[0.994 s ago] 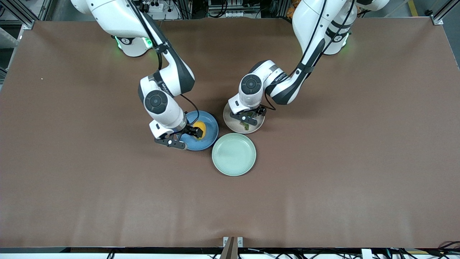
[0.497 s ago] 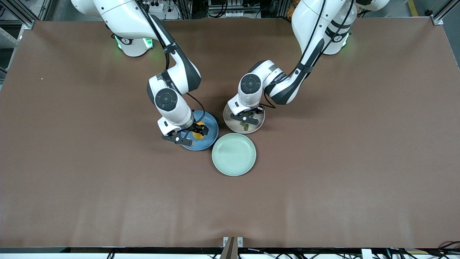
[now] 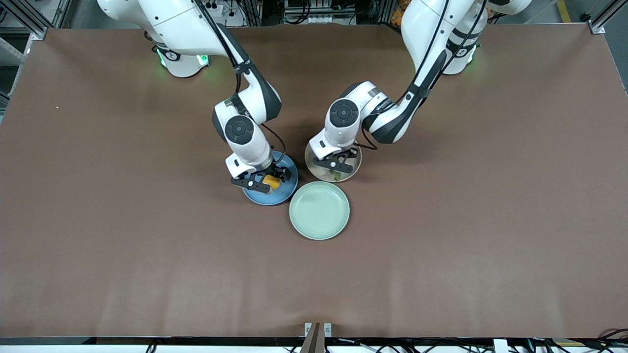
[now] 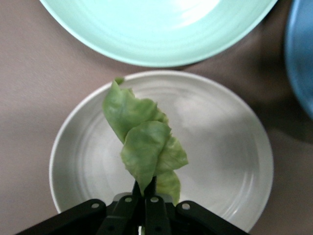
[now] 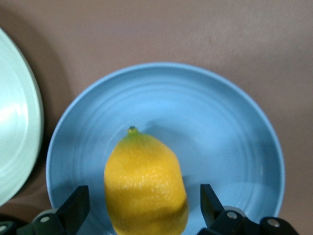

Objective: Pick lemon and lettuce from blue and beige plates
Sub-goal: 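Lower both grippers and close them on the lettuce and lemon, then lift the lettuce with the left gripper while the right gripper lifts the lemon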

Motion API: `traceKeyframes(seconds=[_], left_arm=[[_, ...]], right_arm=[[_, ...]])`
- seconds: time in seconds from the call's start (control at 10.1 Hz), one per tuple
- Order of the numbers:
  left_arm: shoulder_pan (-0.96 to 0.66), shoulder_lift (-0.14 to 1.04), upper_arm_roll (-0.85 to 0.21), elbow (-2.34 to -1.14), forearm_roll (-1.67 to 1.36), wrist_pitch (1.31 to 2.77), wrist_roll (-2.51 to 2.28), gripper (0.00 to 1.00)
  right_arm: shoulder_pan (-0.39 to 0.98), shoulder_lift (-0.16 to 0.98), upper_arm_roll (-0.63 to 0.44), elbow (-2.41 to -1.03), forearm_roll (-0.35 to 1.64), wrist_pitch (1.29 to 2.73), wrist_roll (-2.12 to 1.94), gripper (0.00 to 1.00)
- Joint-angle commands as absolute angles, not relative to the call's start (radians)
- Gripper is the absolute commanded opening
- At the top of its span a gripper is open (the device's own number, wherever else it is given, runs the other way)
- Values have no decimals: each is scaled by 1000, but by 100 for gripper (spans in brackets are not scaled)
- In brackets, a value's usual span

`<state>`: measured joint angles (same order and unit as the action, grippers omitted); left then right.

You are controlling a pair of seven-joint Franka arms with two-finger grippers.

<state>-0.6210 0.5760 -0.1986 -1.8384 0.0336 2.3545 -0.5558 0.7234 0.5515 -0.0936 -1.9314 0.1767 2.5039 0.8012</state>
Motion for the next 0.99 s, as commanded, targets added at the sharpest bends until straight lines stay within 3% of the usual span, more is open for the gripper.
traceKeyframes(seconds=[0.0,0.5,0.89], left_arm=[[-600,505,-198,-1853,58,2327,-633,0],[-447,445,-198,-1809,63,2226,-600,0],[-272,440,-199,-1810,61,2204,-407,0]], right_arm=[[750,581,-100,-1936,196,2558,845,100],[758,615,-100,-1934,195,2589,845,99],[753,611,-100,-1931,195,2571,839,62]])
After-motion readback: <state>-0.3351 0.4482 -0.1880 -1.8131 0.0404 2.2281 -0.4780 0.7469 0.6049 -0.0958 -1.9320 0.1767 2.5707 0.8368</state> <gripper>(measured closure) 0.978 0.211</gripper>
